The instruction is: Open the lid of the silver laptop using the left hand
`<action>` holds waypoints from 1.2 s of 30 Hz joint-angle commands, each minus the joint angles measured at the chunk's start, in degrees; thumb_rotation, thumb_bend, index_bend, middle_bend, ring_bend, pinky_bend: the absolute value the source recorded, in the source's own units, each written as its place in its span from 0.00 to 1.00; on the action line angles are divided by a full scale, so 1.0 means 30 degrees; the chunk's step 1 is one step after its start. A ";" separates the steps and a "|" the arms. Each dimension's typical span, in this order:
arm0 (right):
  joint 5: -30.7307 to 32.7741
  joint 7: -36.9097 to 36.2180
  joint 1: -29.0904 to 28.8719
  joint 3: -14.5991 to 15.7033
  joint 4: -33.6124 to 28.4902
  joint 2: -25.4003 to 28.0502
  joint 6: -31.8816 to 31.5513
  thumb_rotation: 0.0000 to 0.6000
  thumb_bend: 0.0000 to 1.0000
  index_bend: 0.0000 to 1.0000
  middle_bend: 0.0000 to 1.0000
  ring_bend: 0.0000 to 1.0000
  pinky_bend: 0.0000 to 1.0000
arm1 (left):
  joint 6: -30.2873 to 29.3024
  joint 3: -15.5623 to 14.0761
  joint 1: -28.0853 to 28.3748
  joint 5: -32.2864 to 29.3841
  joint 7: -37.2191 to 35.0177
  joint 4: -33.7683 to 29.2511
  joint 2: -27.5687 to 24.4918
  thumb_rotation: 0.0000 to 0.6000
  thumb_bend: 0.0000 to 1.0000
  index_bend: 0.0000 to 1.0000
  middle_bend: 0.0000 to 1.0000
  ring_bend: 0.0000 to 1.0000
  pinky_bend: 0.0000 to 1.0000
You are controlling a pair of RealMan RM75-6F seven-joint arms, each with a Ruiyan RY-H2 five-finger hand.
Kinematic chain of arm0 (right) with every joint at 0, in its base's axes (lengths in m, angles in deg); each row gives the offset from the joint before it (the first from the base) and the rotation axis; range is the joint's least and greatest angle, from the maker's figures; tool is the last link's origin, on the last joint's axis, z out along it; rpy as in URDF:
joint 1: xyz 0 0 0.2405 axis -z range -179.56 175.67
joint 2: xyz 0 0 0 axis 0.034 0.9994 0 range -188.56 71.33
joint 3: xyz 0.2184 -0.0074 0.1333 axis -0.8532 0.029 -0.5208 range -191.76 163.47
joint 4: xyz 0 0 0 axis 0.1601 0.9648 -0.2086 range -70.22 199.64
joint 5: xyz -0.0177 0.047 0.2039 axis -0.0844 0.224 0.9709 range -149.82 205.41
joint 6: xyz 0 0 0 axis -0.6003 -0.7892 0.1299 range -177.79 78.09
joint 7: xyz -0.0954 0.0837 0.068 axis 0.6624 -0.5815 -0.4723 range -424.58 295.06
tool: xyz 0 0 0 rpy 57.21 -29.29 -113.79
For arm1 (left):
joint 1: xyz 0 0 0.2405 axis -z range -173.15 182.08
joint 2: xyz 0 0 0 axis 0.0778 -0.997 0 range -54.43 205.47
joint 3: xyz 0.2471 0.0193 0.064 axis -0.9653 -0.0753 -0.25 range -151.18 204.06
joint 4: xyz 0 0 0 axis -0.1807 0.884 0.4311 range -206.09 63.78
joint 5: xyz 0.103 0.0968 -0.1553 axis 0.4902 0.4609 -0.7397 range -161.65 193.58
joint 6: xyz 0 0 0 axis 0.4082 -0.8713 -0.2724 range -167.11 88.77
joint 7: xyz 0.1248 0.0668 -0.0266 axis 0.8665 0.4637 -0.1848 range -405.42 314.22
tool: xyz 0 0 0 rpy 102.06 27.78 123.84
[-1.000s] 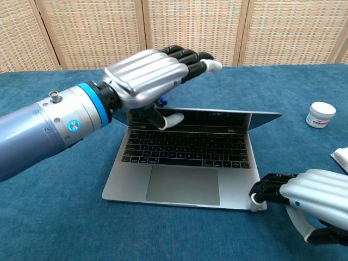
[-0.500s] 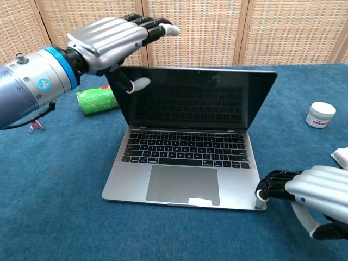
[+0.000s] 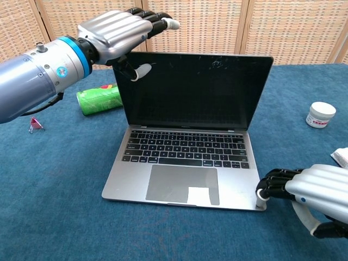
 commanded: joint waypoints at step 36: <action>-0.1507 -0.0937 -0.0312 0.0615 0.0270 0.0248 -0.0298 1.00 1.00 0.23 0.19 0.08 0.20 | 0.0288 0.0502 0.1783 -0.2174 -0.0205 0.3769 0.1061 1.00 0.46 0.00 0.00 0.00 0.00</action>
